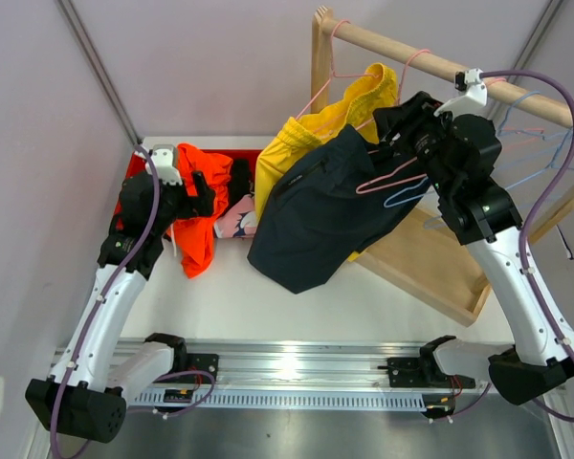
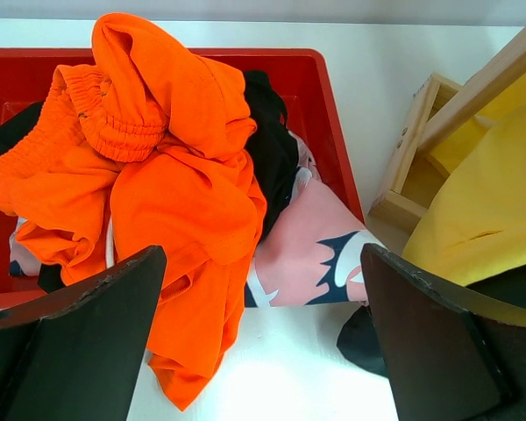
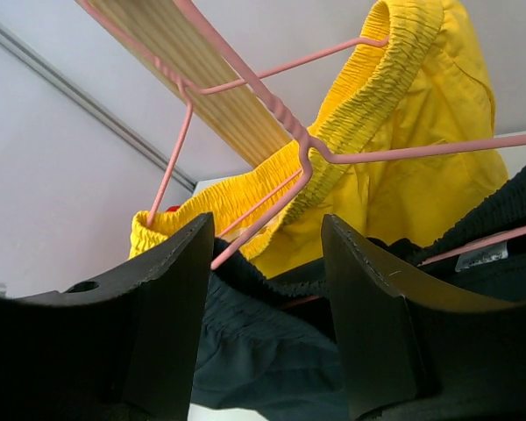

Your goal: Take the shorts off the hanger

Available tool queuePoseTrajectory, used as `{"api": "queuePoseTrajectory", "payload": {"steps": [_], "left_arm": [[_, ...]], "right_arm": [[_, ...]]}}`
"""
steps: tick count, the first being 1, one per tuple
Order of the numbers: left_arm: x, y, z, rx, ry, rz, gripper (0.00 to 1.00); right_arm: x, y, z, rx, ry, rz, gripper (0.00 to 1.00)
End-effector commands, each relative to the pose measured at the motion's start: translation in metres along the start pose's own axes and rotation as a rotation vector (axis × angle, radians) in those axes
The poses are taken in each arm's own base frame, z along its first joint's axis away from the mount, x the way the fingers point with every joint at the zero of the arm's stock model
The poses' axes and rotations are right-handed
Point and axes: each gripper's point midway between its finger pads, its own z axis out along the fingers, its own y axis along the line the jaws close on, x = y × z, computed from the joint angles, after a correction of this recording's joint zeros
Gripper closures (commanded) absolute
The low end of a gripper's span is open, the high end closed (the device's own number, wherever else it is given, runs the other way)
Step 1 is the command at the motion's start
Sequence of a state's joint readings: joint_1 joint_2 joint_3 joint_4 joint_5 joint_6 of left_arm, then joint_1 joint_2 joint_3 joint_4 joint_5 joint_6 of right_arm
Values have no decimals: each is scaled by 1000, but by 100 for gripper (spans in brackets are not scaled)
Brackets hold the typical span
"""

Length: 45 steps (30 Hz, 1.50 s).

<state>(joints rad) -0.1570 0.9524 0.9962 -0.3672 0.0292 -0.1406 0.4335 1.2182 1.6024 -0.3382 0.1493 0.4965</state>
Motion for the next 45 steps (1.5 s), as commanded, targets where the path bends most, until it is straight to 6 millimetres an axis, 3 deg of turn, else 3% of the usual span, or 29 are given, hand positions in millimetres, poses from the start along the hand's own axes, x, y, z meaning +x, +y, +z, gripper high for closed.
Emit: {"api": "queuePoseTrajectory", "payload": {"steps": [1, 5, 13, 16, 21, 24, 28, 29, 31, 34, 37, 41, 45], "left_arm": [[-14, -10, -4, 43, -57, -10, 1], [-13, -10, -4, 46, -56, -10, 1], [-13, -12, -5, 56, -56, -12, 1], [-14, -12, -6, 55, -59, -14, 1], [-14, -12, -6, 55, -63, -9, 1], [-17, -20, -10, 102, -77, 1, 1], [-23, -61, -23, 254, -99, 72, 1], [-22, -83, -31, 321, -102, 115, 1], [-31, -107, -45, 398, -122, 147, 1], [-42, -157, -77, 598, -139, 132, 1], [-60, -187, -107, 746, -192, 113, 1], [-74, -222, -143, 926, -250, 100, 1], [-85, -250, -161, 1066, -279, 89, 1]], "right_arm": [[-10, -3, 11, 35, -77, 0, 43], [-4, -5, 21, 48, -78, 11, 44], [-5, -4, 33, 58, -112, 21, 59], [-1, -4, 36, 59, -107, 28, 68], [4, -9, 34, 75, -104, 37, 100], [3, -8, 27, 63, -104, 43, 100], [-10, 1, 4, 27, -116, 59, 100], [-12, 2, -3, 21, -114, 64, 100], [-24, 11, -22, -22, -130, 90, 100], [-37, 23, -48, -83, -143, 140, 100], [-43, 35, -70, -151, -143, 184, 100], [-44, 49, -82, -227, -120, 242, 100], [-40, 61, -85, -287, -88, 275, 100]]}}
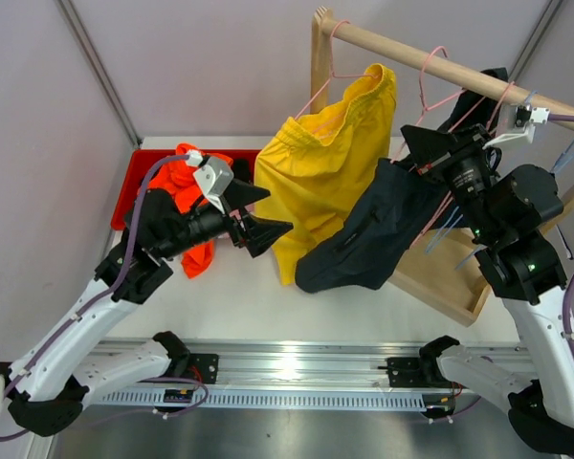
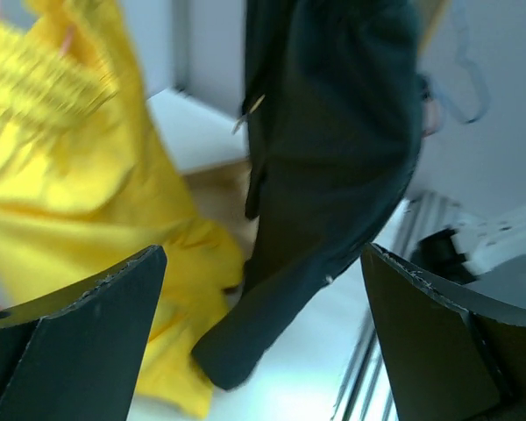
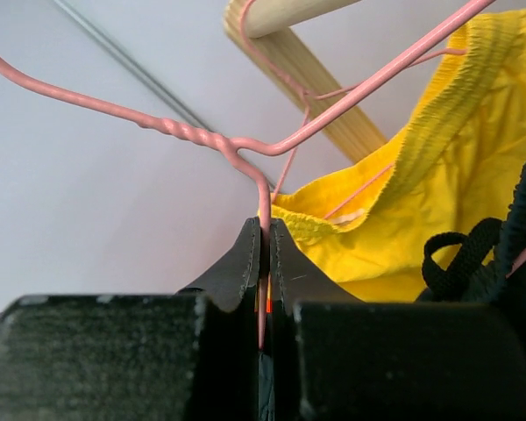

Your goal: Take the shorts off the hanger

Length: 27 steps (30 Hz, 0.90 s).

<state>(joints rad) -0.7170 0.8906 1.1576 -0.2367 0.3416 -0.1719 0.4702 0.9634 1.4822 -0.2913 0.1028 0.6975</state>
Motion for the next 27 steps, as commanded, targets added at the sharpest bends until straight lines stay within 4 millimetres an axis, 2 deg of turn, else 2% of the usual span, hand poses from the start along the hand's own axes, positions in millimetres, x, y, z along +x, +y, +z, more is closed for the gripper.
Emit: {"api": "queuePoseTrajectory", "payload": {"steps": [1, 3, 5, 6, 7, 10, 16, 22, 23, 26, 27], "left_arm": [[-35, -44, 7, 191, -103, -12, 1], [-42, -58, 8, 252, -143, -10, 1], [-40, -72, 10, 305, -143, -26, 1], [-47, -78, 11, 328, -175, -16, 1], [-46, -88, 12, 361, -174, -17, 1], [-37, -102, 25, 397, -150, -15, 1], [-14, -105, 52, 388, -94, -17, 1], [21, -99, 75, 349, -19, -21, 2], [22, -99, 77, 350, -20, -22, 3], [30, -99, 85, 347, 1, -27, 19], [32, -99, 86, 348, 3, -26, 29]], "right_arm": [[2, 24, 2, -114, 18, 60, 100], [2, 26, 2, -125, 10, 75, 100], [8, 28, 2, -145, 33, 88, 100], [8, 28, 2, -148, 35, 91, 100], [10, 28, 2, -146, 40, 100, 100], [9, 29, 0, -158, 36, 116, 100], [-1, 37, -7, -179, 10, 124, 100], [-10, 44, -13, -191, -2, 123, 100], [-11, 46, -16, -196, -5, 125, 100], [-12, 45, -17, -194, -9, 130, 100], [-11, 45, -18, -194, -7, 132, 100]]}}
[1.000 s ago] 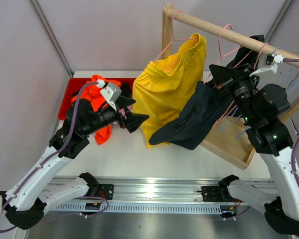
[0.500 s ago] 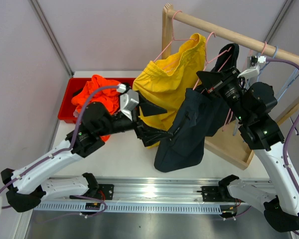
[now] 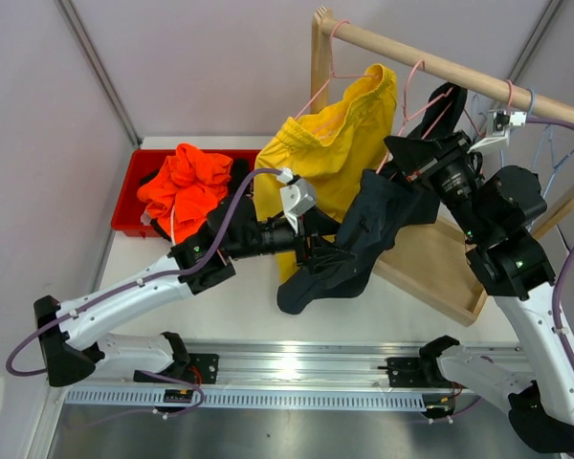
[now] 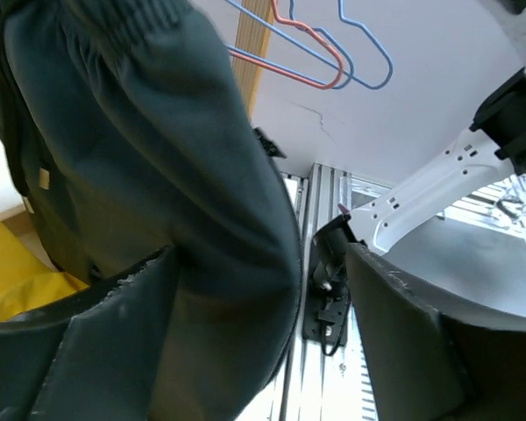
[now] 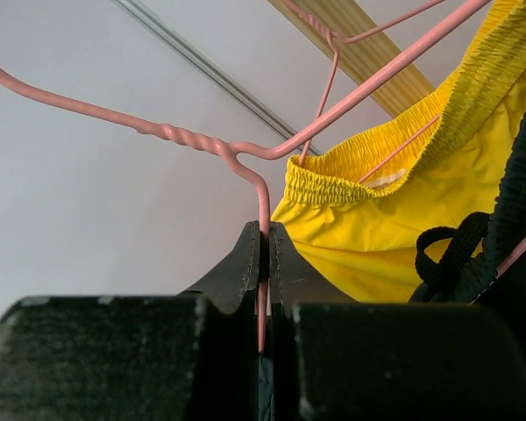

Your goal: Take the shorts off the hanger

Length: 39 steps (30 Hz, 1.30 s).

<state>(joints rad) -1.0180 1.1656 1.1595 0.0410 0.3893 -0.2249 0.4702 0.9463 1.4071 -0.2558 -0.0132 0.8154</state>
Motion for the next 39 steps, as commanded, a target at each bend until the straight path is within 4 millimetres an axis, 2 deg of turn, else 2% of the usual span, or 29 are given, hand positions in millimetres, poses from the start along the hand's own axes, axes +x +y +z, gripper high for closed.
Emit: {"api": "queuePoseTrajectory", "payload": {"steps": [1, 2, 3, 6, 9, 14, 15, 17, 18, 19, 21, 22, 27, 30, 31, 34, 35, 37, 39], "left_arm": [[-8, 0, 8, 5, -41, 42, 37], [-8, 0, 9, 3, -39, 40, 44], [-7, -1, 10, 6, -37, 41, 60], [-3, -3, 11, 2, -28, 41, 90], [-2, -9, 7, -9, -25, 37, 100], [7, -24, -8, -41, -10, 46, 100], [5, -34, -14, -28, -18, 48, 100], [19, -34, -21, -60, 13, 44, 100], [17, -43, -26, -51, 6, 42, 97], [29, -40, -28, -77, 33, 39, 93], [29, -47, -35, -76, 30, 31, 84], [38, -44, -37, -96, 46, 28, 82], [49, -48, -42, -102, 57, 1, 81], [55, -51, -41, -91, 63, -2, 87], [56, -52, -40, -90, 62, -5, 99], [64, -47, -37, -113, 58, -10, 100], [76, -45, -37, -120, 77, -13, 100], [74, -46, -33, -119, 49, -15, 100], [84, -45, -32, -134, 42, -17, 100]], "right_arm": [[-33, 43, -16, -135, -101, 4, 100], [-33, 42, -17, -134, -102, 5, 100], [-34, 43, -18, -136, -104, 4, 100], [-35, 42, -19, -131, -110, -1, 100], [-34, 39, -17, -120, -113, -6, 100], [-34, 37, -15, -118, -115, -14, 100], [-39, 34, -14, -101, -138, -15, 100], [-39, 31, -13, -89, -144, -18, 100], [-40, 31, -13, -90, -147, -20, 100], [-43, 31, -14, -88, -157, -21, 100], [-45, 30, -14, -85, -165, -23, 100], [-45, 29, -13, -83, -165, -22, 100], [-48, 28, -13, -81, -177, -17, 100], [-50, 29, -14, -82, -179, -13, 100], [-50, 28, -14, -80, -181, -12, 100], [-52, 30, -14, -84, -186, -10, 100], [-53, 31, -14, -86, -184, -10, 100], [-54, 32, -14, -89, -183, -9, 100], [-56, 34, -16, -90, -191, -10, 100]]}}
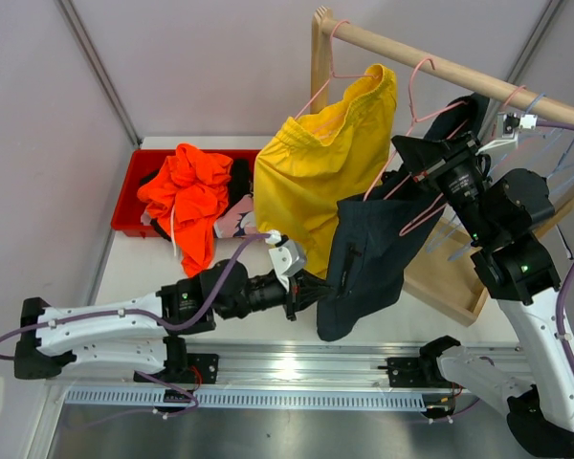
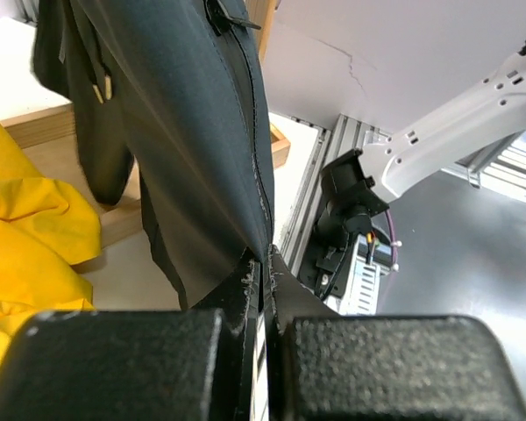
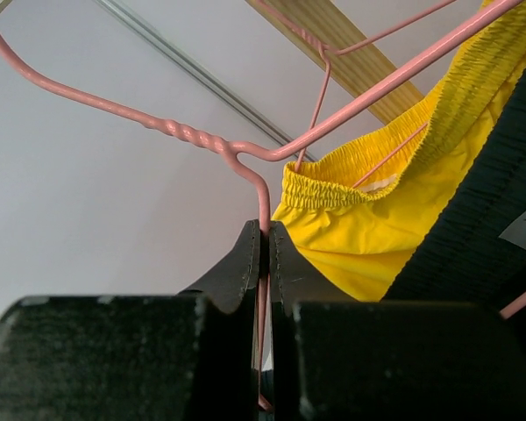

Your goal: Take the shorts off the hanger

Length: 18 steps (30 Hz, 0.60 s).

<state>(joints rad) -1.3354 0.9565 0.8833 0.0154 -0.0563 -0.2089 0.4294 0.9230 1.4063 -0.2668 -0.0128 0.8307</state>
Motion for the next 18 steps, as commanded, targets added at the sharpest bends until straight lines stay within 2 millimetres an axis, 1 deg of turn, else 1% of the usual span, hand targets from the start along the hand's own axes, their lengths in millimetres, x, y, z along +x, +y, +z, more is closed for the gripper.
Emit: {"api": "queuePoseTrajectory", "payload": {"steps": [1, 2, 4, 5, 6, 7, 8, 9, 10, 11, 12, 13, 14, 15, 16, 17, 18], "left_arm": [[14, -6, 2, 2, -16, -23, 100], [13, -6, 3, -11, -32, -26, 100], [27, -3, 3, -31, -16, -23, 100], [31, -8, 3, -24, -10, -23, 100], [44, -5, 3, -41, 7, -21, 100], [50, -11, 3, -31, 15, -28, 100], [56, -13, 2, -33, 27, -27, 100], [68, -14, 2, -37, 47, -27, 100], [79, -12, 0, -58, 61, -30, 100], [87, -20, -1, -44, 74, -31, 100], [96, -21, -2, -46, 85, -33, 100], [103, -22, -2, -59, 94, -43, 100], [120, -27, -6, -49, 125, -35, 100], [124, -30, -6, -46, 124, -42, 100], [132, -32, -6, -56, 138, -54, 100], [139, -31, -6, -62, 149, -58, 100], [142, -32, -4, -66, 155, -64, 100]], "right_arm": [[-45, 38, -8, -109, -154, -14, 100], [-46, 38, -8, -108, -158, -14, 100], [-48, 39, -7, -109, -161, -16, 100], [-49, 41, -8, -115, -159, -17, 100], [-50, 41, -5, -112, -160, -18, 100], [-51, 42, -4, -111, -161, -20, 100], [-57, 47, -5, -118, -172, -27, 100], [-60, 47, -4, -113, -179, -29, 100], [-58, 49, -1, -123, -160, -34, 100], [-58, 51, 0, -132, -155, -37, 100], [-64, 58, -2, -144, -163, -40, 100], [-67, 58, 0, -142, -168, -42, 100], [-66, 58, 3, -144, -159, -44, 100], [-70, 62, 3, -153, -164, -40, 100], [-72, 62, 4, -155, -166, -38, 100], [-70, 62, 6, -158, -155, -36, 100], [-71, 63, 6, -163, -153, -23, 100]]}}
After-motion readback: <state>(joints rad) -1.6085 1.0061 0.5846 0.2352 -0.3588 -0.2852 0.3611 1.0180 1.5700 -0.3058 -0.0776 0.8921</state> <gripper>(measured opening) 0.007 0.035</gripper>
